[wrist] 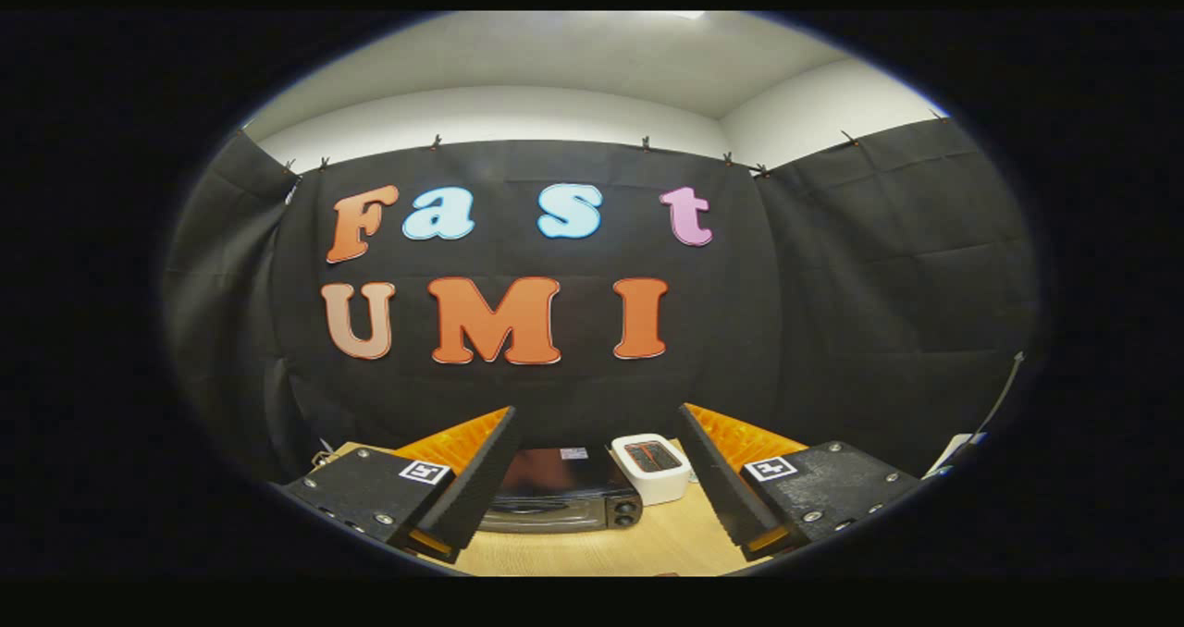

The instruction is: Open the toaster oven, put the food inside, and close the toaster oven door.

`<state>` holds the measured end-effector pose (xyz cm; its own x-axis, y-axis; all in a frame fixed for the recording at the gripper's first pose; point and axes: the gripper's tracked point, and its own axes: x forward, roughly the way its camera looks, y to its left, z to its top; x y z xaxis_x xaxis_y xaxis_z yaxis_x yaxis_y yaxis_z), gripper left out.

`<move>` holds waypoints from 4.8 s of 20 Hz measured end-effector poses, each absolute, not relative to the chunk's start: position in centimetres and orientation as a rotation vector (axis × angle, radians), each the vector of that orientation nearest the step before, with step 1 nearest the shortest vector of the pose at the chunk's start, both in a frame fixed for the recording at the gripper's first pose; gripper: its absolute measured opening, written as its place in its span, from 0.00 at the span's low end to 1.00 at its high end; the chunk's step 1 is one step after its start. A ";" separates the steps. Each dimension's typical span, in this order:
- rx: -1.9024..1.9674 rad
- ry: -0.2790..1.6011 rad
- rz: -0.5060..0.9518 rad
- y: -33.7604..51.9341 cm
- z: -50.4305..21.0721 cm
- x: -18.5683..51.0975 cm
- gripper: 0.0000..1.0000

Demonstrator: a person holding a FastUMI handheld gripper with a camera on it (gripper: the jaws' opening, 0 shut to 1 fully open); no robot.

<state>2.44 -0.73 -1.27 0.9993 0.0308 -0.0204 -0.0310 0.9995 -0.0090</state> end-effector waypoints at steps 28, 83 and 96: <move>-0.131 0.401 0.232 10.8 -27.4 12.5 1.00; -0.041 0.856 0.141 3.4 -45.1 -6.3 1.00; 0.077 1.041 -0.034 5.2 -43.0 -15.1 0.99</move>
